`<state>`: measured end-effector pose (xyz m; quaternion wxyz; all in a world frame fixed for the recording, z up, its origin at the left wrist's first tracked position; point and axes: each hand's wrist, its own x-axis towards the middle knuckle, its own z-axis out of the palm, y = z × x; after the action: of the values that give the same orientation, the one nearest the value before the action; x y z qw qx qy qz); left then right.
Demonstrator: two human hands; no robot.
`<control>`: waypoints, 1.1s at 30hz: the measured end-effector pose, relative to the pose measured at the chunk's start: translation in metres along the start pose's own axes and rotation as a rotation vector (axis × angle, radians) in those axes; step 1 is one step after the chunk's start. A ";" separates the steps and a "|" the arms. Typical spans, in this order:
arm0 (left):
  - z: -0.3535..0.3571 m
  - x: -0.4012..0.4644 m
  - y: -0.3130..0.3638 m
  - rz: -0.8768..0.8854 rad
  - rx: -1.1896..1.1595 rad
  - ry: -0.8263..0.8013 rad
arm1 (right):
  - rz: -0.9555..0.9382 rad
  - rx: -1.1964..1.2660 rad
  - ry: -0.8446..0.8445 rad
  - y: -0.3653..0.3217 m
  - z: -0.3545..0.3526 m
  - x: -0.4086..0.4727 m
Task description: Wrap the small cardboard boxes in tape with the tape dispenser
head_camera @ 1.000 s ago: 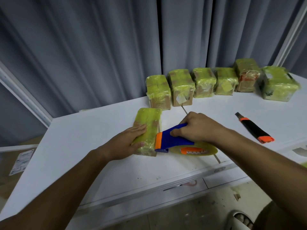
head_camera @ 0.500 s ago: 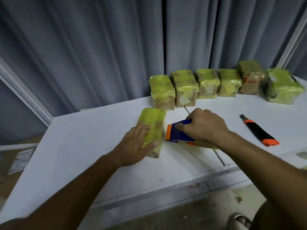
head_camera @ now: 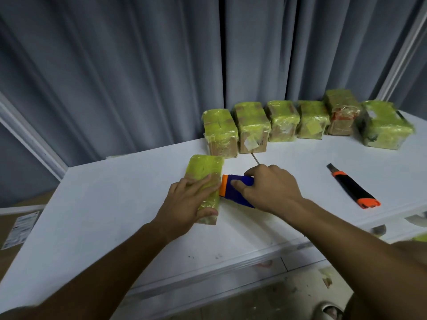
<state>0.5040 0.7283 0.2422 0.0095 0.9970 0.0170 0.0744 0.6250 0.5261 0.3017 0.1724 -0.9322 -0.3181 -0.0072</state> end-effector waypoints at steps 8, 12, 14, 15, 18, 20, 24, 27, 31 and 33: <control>0.005 -0.001 0.012 -0.143 0.090 0.030 | -0.090 -0.061 0.073 0.007 0.037 -0.002; 0.005 0.003 0.009 -0.140 0.115 0.024 | -0.161 -0.111 0.169 0.011 0.052 -0.002; 0.007 0.006 0.007 -0.154 0.135 0.029 | -0.190 -0.140 0.250 0.012 0.062 0.002; 0.007 0.008 0.006 -0.170 0.143 0.026 | -0.199 -0.153 0.279 0.012 0.067 0.003; 0.009 0.014 0.003 -0.212 0.151 0.024 | -0.200 -0.139 0.326 0.014 0.086 0.007; 0.010 0.017 0.001 -0.228 0.154 0.036 | -0.195 -0.121 0.360 0.014 0.093 0.008; 0.012 0.025 -0.005 -0.235 0.164 0.048 | -0.206 -0.111 0.369 0.011 0.103 0.008; 0.011 0.031 -0.004 -0.231 0.163 0.052 | -0.210 -0.129 0.353 0.010 0.111 0.007; 0.008 0.038 -0.004 -0.248 0.197 0.041 | -0.245 -0.140 0.348 0.009 0.117 0.003; 0.009 0.038 -0.005 -0.240 0.199 0.029 | -0.244 -0.093 0.343 0.008 0.114 0.001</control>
<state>0.5426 0.7349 0.2389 -0.0809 0.9826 0.1437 0.0851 0.6195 0.5576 0.1922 0.1786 -0.8789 -0.3940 -0.2010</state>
